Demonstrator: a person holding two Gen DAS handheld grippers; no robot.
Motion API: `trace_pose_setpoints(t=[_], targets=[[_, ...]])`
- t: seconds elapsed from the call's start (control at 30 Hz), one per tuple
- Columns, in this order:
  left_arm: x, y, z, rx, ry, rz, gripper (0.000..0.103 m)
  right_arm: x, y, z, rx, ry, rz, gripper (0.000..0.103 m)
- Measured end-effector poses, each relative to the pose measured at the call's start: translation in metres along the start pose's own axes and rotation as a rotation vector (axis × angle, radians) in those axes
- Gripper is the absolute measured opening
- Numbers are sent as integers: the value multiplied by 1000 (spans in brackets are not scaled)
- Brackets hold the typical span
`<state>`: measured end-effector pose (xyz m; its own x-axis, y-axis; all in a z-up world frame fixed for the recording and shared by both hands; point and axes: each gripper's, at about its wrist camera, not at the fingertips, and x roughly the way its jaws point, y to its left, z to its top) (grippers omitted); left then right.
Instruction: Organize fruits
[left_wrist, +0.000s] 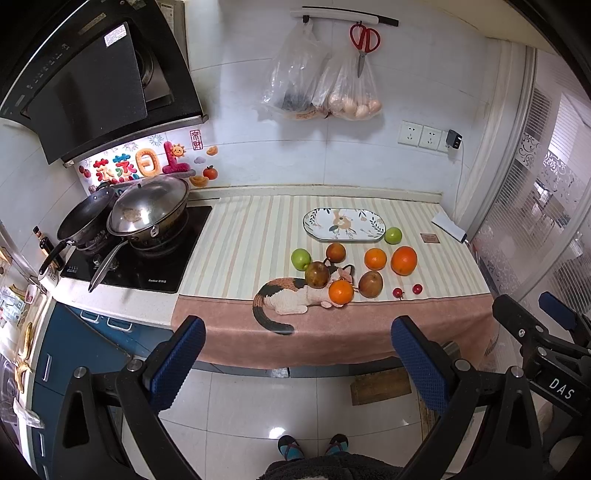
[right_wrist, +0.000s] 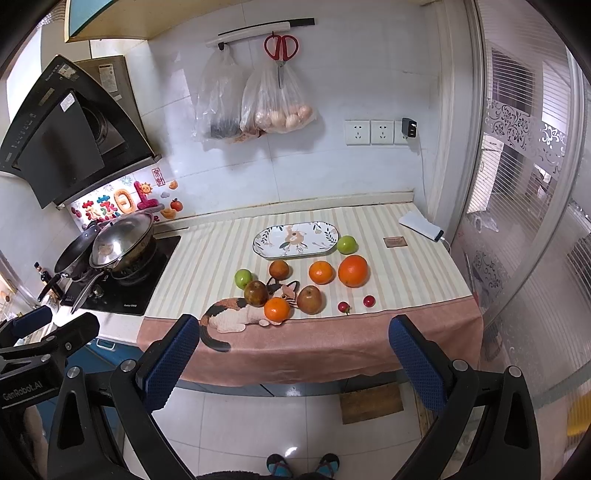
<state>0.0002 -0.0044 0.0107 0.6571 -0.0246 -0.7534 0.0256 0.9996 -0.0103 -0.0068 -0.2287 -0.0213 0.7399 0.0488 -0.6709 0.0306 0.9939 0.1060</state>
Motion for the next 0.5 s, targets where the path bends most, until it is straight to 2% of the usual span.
trace_pose_setpoints(t=[0.33,0.5], targets=[[1,0,-1,-2,-5,1,103,0,2,0,34,5,7,103],[13,6,11,4,-52,58,103,17,1,2,95,22,8,103]])
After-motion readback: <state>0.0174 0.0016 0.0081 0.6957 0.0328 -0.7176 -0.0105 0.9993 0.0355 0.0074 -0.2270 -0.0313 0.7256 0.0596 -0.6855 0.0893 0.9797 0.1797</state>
